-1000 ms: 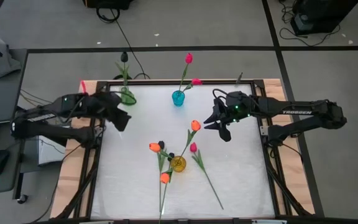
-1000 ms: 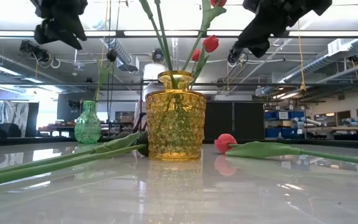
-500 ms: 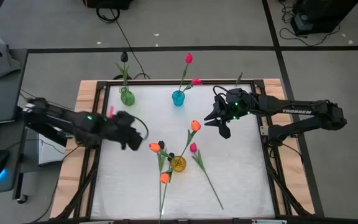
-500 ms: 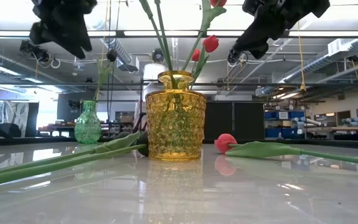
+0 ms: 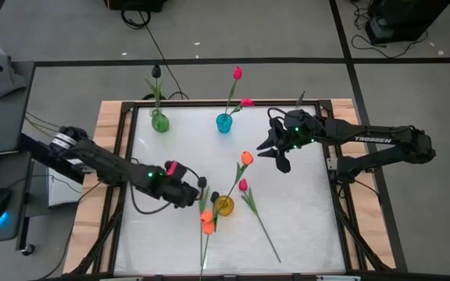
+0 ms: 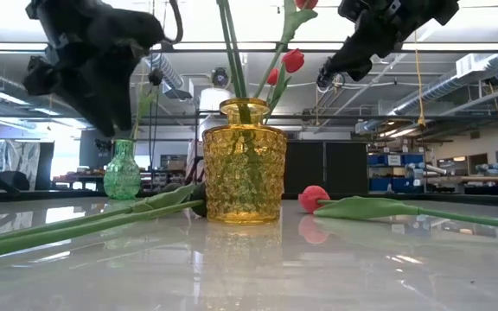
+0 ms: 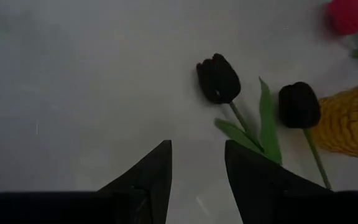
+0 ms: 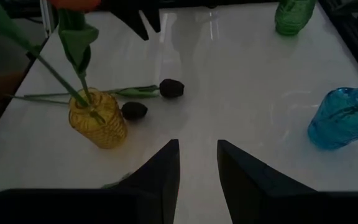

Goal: Sort flowers into vase by color
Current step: Put the left black flower into the green vase

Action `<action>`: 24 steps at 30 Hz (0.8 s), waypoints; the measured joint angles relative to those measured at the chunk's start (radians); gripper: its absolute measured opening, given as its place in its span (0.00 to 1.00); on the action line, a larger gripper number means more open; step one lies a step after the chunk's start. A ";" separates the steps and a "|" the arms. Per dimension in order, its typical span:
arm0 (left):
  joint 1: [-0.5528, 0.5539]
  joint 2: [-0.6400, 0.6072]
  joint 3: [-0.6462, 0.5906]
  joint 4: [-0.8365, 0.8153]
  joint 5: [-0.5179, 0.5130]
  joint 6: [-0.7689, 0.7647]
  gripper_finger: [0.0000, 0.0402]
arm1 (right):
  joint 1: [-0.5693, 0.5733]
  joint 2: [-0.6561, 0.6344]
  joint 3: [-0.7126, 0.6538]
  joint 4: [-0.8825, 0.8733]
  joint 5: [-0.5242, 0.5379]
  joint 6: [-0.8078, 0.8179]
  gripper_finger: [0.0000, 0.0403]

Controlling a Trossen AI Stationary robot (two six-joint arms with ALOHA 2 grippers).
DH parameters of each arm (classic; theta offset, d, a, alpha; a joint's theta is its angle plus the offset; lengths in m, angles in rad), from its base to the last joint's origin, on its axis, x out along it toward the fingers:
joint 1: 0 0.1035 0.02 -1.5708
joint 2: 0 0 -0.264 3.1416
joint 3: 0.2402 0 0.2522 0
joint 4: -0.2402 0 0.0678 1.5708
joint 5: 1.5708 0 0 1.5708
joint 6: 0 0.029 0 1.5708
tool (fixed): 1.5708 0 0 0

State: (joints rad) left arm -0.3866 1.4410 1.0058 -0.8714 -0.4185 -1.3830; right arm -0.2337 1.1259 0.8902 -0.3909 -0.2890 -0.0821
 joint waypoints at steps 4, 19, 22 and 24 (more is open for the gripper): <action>-0.003 0.018 0.000 0.000 0.032 -0.005 0.38 | 0.000 0.000 0.000 -0.006 0.000 -0.017 0.29; -0.132 0.015 0.000 -0.014 0.300 0.387 0.38 | -0.020 0.000 0.000 -0.005 0.000 -0.051 0.29; -0.135 0.014 0.000 0.190 0.289 0.466 0.38 | -0.024 0.000 0.000 0.000 0.000 -0.052 0.29; -0.135 0.014 0.000 0.294 0.266 0.504 0.38 | -0.024 0.000 0.000 0.000 0.000 -0.052 0.29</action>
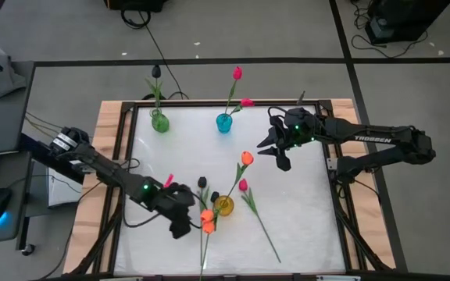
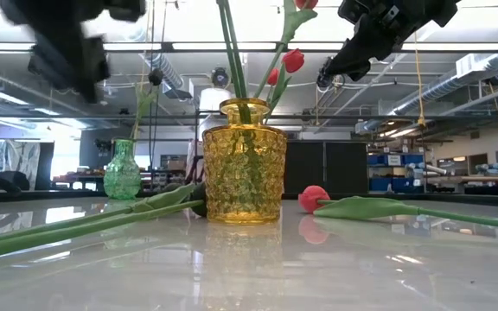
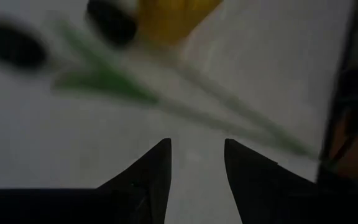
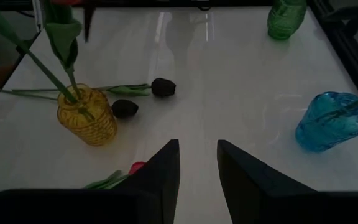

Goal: Sort flowers into vase by color
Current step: Put the left black flower into the green vase

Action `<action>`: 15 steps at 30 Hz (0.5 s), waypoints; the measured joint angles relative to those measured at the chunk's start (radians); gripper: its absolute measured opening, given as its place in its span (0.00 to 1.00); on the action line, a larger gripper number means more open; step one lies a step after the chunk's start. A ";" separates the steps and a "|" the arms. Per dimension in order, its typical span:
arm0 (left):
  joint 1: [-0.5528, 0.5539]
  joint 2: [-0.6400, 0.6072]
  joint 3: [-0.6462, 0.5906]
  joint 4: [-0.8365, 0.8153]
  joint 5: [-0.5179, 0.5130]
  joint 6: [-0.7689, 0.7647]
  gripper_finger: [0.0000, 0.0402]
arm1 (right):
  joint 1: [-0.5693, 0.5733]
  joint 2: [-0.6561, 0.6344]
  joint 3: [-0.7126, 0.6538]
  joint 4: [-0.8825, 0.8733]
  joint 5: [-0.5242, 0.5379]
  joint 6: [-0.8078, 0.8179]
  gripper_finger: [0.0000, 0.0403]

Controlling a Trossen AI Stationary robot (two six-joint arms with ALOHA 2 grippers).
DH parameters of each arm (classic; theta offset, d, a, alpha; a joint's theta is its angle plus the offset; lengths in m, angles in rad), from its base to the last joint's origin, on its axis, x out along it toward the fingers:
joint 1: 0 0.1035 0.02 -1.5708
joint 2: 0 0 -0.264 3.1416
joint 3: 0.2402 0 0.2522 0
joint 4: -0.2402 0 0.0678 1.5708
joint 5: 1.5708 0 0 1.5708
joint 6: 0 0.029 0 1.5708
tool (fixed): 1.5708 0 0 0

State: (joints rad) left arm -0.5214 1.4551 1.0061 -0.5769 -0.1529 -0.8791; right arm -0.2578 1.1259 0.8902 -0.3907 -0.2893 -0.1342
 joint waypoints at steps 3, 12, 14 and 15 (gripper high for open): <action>0.000 0.011 0.002 0.092 -0.036 0.069 0.38 | 0.000 0.000 0.000 -0.001 0.000 0.000 0.29; -0.025 0.115 0.001 -0.014 -0.056 0.107 0.38 | 0.000 0.000 0.000 -0.005 -0.027 -0.039 0.29; -0.015 0.140 0.001 -0.017 -0.071 0.036 0.38 | 0.000 0.000 0.000 -0.005 -0.027 -0.045 0.29; -0.008 0.152 0.001 -0.013 -0.076 -0.012 0.38 | 0.000 0.000 0.000 -0.005 -0.027 -0.045 0.29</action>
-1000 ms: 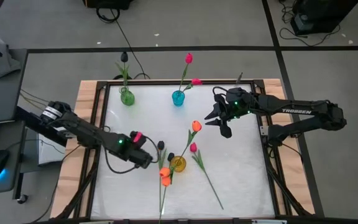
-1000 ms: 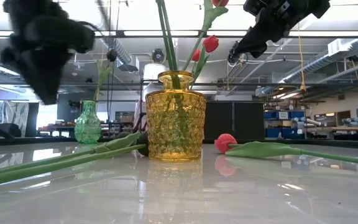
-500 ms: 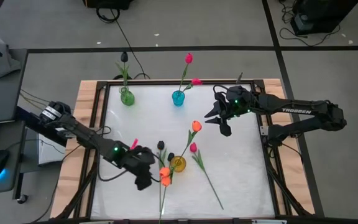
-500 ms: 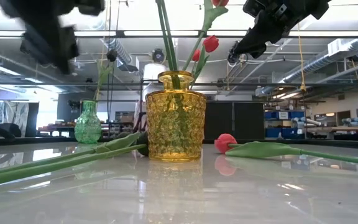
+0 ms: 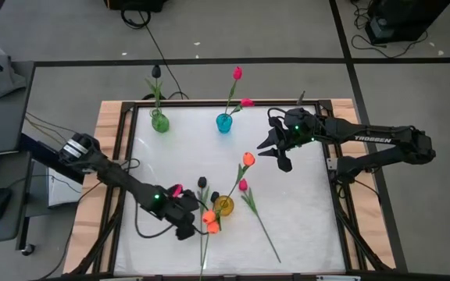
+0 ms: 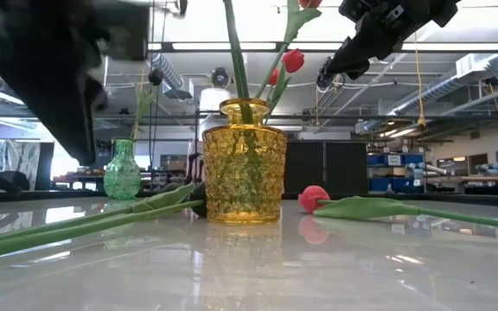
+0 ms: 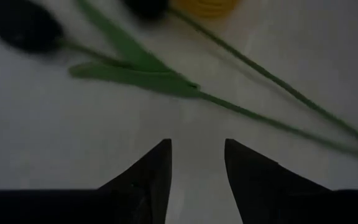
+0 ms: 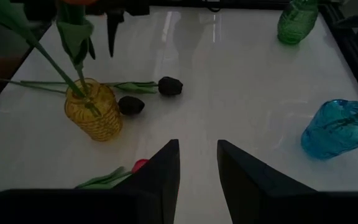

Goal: Sort flowers into vase by color
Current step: Put the left black flower into the green vase

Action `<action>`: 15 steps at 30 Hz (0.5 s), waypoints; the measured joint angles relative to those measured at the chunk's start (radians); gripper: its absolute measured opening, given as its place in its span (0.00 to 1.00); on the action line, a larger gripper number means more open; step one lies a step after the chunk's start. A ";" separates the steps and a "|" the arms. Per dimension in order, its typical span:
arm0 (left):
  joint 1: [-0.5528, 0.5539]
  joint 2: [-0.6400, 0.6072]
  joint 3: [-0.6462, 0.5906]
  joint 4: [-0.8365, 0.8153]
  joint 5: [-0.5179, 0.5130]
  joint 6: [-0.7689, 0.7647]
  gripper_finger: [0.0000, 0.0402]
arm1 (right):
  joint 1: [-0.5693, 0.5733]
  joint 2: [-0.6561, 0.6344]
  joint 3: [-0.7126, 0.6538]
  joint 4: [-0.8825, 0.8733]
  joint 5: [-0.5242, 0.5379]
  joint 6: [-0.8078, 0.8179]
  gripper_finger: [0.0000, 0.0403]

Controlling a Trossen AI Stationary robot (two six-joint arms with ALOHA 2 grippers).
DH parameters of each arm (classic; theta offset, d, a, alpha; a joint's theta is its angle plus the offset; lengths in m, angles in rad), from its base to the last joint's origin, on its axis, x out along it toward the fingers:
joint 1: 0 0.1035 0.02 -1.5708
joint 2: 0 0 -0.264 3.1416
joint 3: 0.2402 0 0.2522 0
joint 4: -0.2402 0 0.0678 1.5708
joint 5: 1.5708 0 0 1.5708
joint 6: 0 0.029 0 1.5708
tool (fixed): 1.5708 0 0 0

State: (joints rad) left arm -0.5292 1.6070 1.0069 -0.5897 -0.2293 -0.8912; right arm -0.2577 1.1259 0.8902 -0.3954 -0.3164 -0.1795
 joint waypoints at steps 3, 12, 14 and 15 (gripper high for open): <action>0.030 0.035 0.000 0.001 0.001 -0.143 0.38 | 0.000 0.000 0.000 0.000 0.000 -0.003 0.29; 0.090 0.061 0.000 0.009 0.010 -0.481 0.38 | 0.000 0.000 0.000 -0.002 0.000 -0.022 0.29; 0.091 0.061 0.000 0.034 0.009 -0.523 0.38 | 0.000 0.000 0.000 -0.002 0.000 -0.028 0.29; 0.090 0.061 0.000 0.051 0.009 -0.534 0.38 | 0.000 0.000 0.000 -0.001 0.000 -0.031 0.29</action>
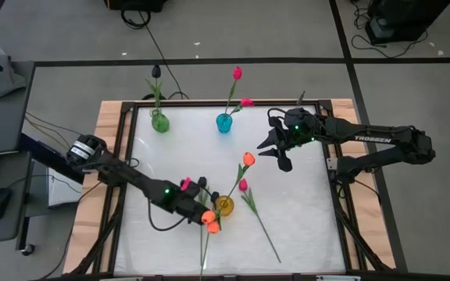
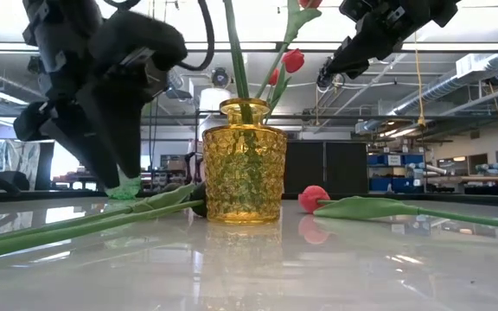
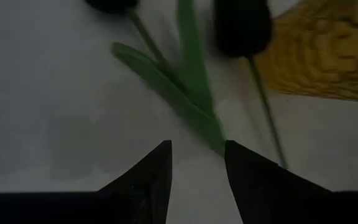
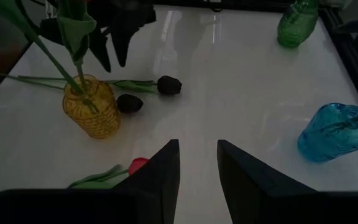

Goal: Sort flowers into vase by color
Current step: Put the left black flower into the green vase

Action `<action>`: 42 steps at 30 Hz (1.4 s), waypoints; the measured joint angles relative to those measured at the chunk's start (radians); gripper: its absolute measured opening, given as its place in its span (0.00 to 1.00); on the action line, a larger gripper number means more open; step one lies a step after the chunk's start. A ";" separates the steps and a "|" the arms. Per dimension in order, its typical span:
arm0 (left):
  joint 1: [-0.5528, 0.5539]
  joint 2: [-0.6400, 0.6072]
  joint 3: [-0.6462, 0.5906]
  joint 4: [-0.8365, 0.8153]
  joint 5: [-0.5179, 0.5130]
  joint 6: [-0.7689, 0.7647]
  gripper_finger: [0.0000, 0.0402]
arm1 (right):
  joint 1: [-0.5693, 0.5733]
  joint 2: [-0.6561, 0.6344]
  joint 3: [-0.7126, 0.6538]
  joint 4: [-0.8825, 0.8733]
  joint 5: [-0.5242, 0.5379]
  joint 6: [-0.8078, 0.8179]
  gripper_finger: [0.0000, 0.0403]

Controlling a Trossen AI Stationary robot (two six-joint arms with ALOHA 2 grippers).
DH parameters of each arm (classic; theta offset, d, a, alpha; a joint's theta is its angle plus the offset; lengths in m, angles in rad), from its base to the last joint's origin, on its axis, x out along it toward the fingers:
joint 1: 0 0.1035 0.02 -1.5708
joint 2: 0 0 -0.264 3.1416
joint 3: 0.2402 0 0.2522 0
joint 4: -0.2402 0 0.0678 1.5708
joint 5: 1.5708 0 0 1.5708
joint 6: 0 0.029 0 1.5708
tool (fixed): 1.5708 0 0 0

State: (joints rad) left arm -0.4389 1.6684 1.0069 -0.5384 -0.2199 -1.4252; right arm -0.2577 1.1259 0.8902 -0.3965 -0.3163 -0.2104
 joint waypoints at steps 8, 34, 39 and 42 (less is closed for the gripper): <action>0.006 0.003 0.000 0.038 -0.005 -0.069 0.38 | 0.000 0.000 0.000 0.002 0.000 -0.003 0.29; 0.050 0.051 0.000 0.011 -0.029 -0.119 0.38 | 0.000 0.000 0.000 0.001 -0.026 -0.023 0.29; 0.050 0.051 0.000 0.004 -0.028 -0.118 0.38 | -0.001 0.000 0.000 0.001 -0.026 -0.028 0.29; 0.050 0.051 0.000 -0.034 -0.010 -0.117 0.38 | -0.001 0.000 0.000 0.000 -0.026 -0.029 0.29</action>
State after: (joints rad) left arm -0.3889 1.7195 1.0069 -0.5719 -0.2300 -1.5426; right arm -0.2588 1.1263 0.8902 -0.3962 -0.3424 -0.2390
